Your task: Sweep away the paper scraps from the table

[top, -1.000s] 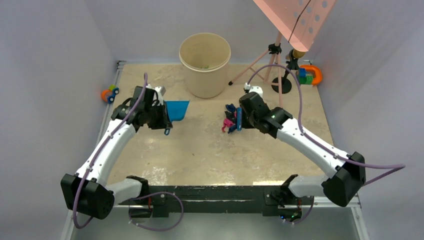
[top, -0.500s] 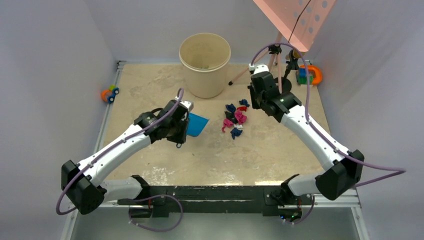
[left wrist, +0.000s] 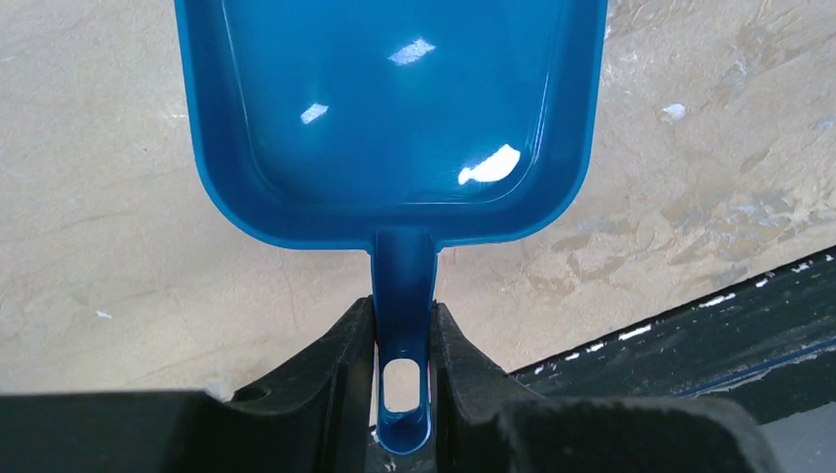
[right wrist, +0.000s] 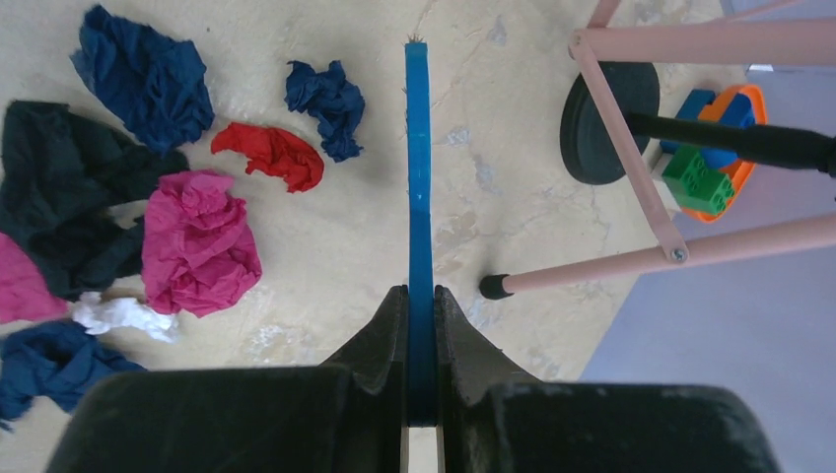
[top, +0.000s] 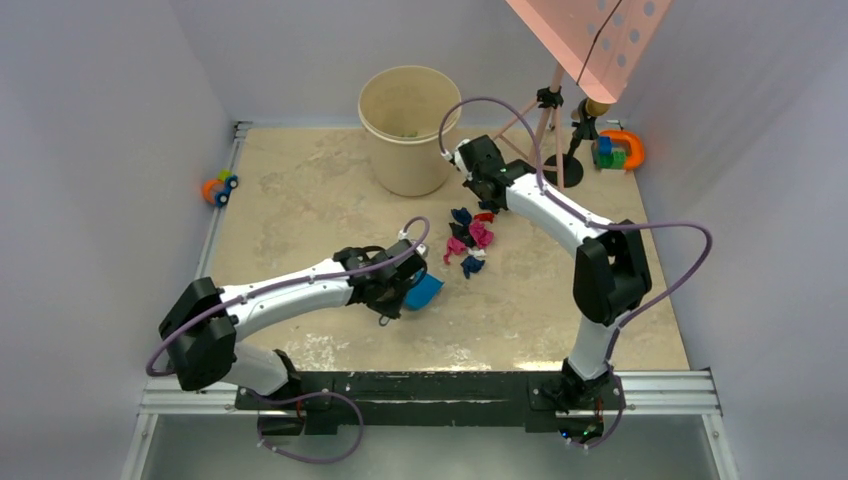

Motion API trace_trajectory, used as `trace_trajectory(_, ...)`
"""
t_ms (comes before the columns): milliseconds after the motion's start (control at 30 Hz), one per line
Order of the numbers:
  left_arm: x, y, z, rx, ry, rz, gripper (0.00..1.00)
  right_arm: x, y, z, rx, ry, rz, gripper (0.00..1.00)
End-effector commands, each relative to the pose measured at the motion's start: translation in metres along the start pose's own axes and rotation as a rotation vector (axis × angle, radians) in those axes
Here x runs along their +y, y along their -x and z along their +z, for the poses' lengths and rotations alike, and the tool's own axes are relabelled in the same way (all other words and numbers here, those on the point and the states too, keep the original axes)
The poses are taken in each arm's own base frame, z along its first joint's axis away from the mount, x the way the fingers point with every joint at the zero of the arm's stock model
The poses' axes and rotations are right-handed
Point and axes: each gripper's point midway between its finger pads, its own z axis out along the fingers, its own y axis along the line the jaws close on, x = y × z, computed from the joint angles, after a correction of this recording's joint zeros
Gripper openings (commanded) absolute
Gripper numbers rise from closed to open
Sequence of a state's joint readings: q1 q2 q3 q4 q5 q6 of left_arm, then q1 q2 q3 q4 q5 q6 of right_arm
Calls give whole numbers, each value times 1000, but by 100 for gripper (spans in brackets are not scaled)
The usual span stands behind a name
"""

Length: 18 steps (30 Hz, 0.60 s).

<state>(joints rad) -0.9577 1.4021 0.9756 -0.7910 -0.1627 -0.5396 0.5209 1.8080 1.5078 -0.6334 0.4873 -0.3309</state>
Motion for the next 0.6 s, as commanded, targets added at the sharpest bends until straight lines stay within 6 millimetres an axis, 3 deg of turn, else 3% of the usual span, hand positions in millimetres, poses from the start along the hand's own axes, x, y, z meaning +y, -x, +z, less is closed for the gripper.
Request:
trace_trajectory(0,-12,17,13,-68,-29,-4,0,-16,21,1,-45,-29,-109,0)
trace_trajectory(233,-32,25,32,-39,-90,26,0,7,16,29,16,20,-121,0)
trace_trajectory(467,-34,41,46,-4,-49,83,0,46,15,10,-61,228,-140,0)
trace_trajectory(567,-36,52,50,-20,-58,108,0,74,10,-3,-72,373,-174,0)
